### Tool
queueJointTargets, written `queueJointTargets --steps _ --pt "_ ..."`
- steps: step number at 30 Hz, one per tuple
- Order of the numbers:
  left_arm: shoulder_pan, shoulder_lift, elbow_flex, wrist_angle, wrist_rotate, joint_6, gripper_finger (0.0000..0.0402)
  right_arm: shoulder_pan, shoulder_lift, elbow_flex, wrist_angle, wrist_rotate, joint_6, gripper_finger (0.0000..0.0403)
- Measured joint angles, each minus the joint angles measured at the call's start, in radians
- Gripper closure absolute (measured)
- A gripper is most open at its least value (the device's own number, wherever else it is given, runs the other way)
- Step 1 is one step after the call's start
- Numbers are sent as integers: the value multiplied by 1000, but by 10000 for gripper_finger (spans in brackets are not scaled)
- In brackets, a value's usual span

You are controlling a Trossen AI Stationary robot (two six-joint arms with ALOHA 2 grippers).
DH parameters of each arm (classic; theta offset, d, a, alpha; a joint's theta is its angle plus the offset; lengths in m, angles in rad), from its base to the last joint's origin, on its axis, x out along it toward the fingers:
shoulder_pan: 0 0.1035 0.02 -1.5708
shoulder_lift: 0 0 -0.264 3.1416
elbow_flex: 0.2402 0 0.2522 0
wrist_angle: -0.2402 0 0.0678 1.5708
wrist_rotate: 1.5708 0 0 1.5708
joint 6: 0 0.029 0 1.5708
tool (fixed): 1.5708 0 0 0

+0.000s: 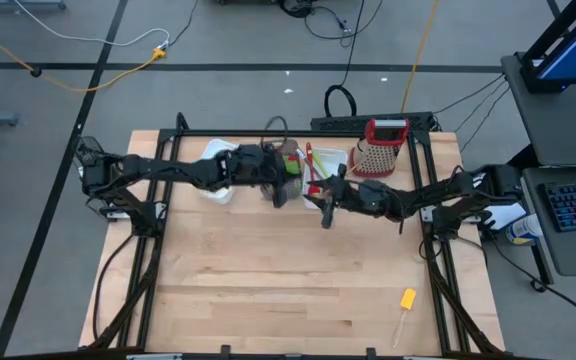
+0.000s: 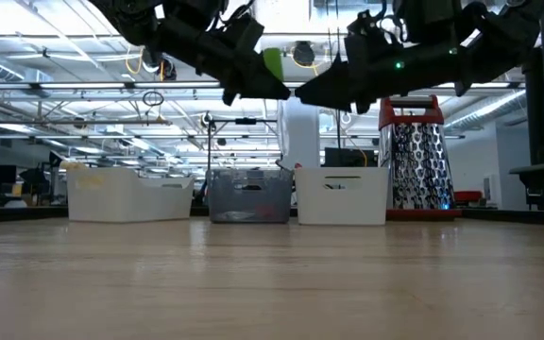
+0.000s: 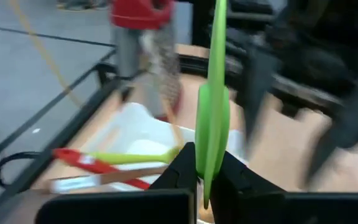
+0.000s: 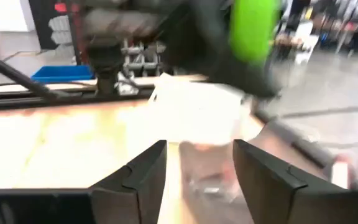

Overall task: Pick & Place Kitchen Items
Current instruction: Put the green spatula into the black bin

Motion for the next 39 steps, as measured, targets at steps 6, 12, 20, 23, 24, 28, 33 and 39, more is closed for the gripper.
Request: queueJointTargets --steps 6,12,20,23,24,28,33,39 --pt "128 -28 0 -50 4 -63 393 0 0 0 -53 -1 91 217" --pt "245 11 0 -68 152 -150 385 0 0 0 -49 -1 87 227" --pt "314 145 0 -90 244 -225 388 0 0 0 -51 -2 85 227" --pt "333 185 0 -89 262 -279 377 0 0 0 -50 -2 85 229" --pt "339 197 0 -91 287 -294 376 0 0 0 -51 -2 85 230" --pt "354 243 0 -90 403 -373 374 0 0 0 -50 -2 85 230" --pt "356 295 0 -92 409 -382 372 0 0 0 -51 -2 85 231" --pt "354 315 0 -87 358 -374 371 0 0 0 -50 -3 85 230"
